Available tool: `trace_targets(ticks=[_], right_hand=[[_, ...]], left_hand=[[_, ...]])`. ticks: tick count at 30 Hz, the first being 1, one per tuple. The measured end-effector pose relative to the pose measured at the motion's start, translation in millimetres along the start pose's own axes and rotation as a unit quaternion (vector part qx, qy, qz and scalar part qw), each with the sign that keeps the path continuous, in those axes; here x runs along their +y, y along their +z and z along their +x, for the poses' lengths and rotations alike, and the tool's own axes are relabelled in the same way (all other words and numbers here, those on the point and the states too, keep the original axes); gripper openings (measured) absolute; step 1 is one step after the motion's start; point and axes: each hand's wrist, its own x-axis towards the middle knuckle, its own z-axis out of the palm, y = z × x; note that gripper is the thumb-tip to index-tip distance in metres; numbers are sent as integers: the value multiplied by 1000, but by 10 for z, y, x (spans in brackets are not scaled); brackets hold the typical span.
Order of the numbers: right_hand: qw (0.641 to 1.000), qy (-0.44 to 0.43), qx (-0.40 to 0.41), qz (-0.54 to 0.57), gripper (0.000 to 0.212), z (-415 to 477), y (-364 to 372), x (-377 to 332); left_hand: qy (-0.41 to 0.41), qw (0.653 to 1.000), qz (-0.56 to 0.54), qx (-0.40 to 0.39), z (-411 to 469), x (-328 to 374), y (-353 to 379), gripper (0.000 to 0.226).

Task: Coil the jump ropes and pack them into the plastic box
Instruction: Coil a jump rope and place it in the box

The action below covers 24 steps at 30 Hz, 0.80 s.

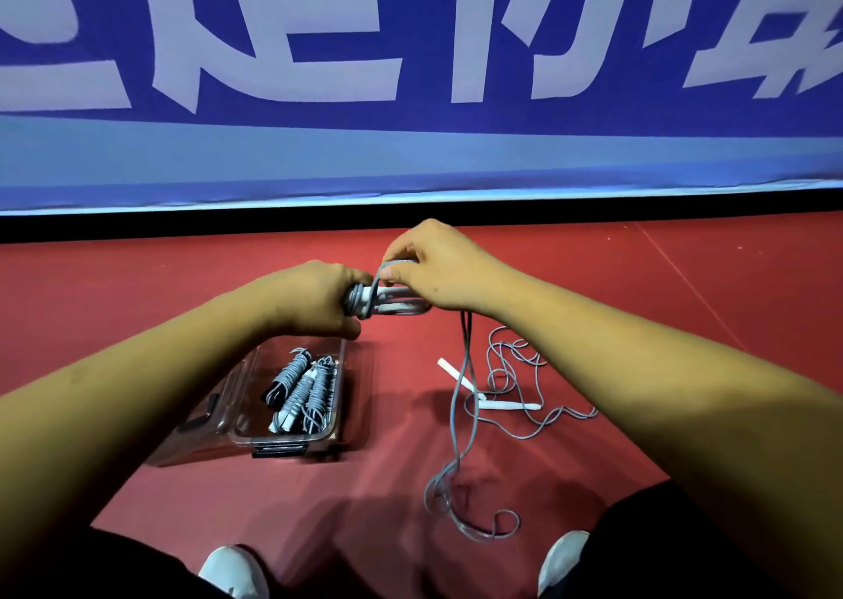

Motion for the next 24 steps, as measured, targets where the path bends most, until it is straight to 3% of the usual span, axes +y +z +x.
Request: trace_targets(ticks=[1,4,6,11,17,19,21,24], right_hand=[[1000,-3,9,-3,17,7,-14,4],[999,-15,35,-2,14,43,-39,40],[999,-21,45,1,12,58,-57,62],[998,-7,38,46,16,72,-177,130],[980,47,-9,192,9,64,-200,368],[970,62,-10,236,6,52,-125,464],[946,85,-39,309,14,24,-19,537],[923,124,-92,351,17,-10,115,530]], left_hand=[[5,1000,-4,-6,-11,24,-19,28],[-11,999,-51,3,-53,69,-60,57],[-12,998,-58,17,-73,97,-65,63],[49,998,-46,-15,-103,181,-40,39],[105,979,-175,-21,-185,207,-100,22],[98,953,-285,3,-194,204,-96,32],[96,907,-410,10,-217,191,-108,45],[128,854,-504,21,-228,162,-161,42]])
